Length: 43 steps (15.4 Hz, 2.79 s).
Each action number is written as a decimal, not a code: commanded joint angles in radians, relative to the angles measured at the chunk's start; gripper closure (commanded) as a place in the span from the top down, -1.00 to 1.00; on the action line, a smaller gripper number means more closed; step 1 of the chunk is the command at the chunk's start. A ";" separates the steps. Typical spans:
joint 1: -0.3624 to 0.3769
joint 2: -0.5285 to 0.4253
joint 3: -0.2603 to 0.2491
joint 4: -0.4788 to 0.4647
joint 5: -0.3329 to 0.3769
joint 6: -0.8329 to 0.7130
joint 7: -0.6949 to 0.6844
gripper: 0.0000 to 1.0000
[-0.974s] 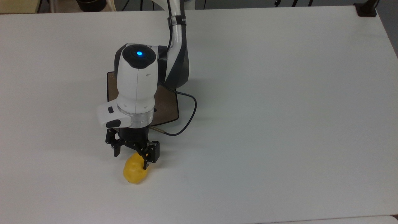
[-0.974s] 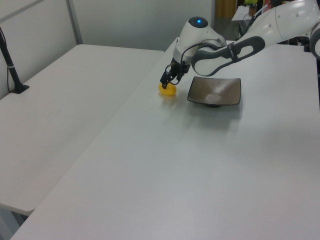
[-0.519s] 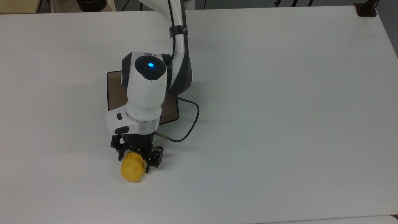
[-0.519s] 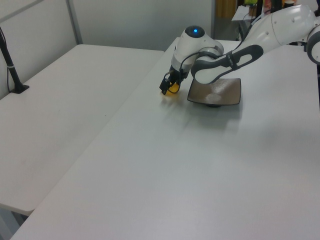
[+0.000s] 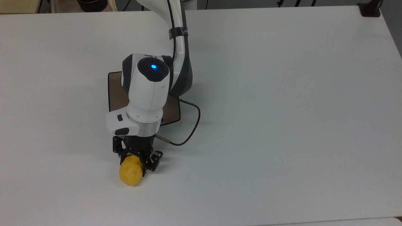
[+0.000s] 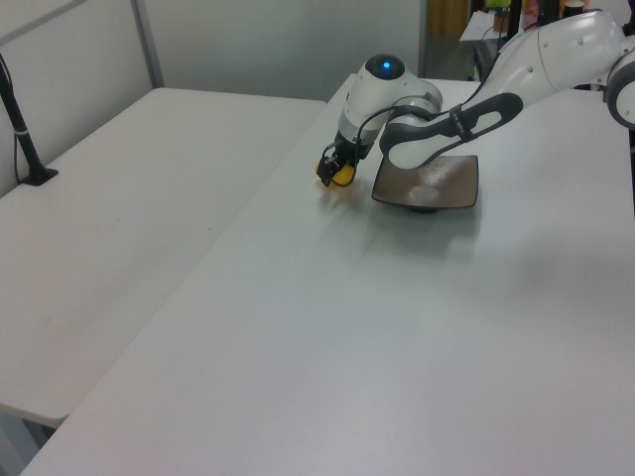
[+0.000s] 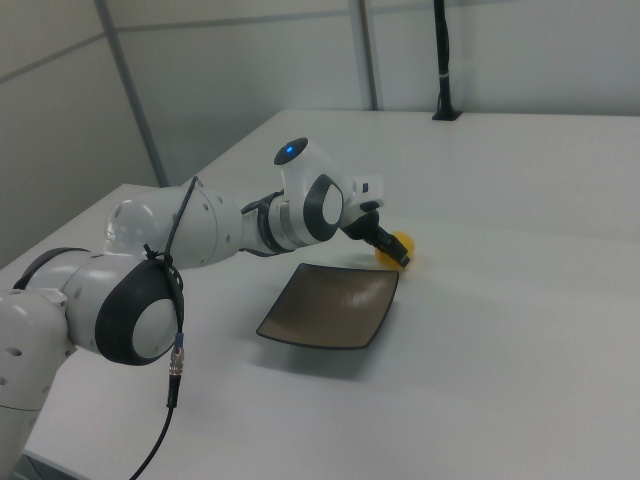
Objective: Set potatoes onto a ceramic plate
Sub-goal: 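Lift the potato and carry it over the brown plate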
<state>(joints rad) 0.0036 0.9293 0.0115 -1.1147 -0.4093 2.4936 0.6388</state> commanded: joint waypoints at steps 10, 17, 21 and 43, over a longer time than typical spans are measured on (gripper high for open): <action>-0.020 -0.233 0.031 -0.173 -0.006 -0.018 0.019 -0.14; -0.043 -0.461 0.061 -0.405 0.124 -0.032 -0.175 -0.13; -0.037 -0.576 0.061 -0.542 0.179 -0.076 -0.330 -0.13; -0.033 -0.731 0.113 -0.640 0.280 -0.412 -0.493 1.00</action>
<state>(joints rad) -0.0249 0.2714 0.1245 -1.7430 -0.1903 2.1799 0.1795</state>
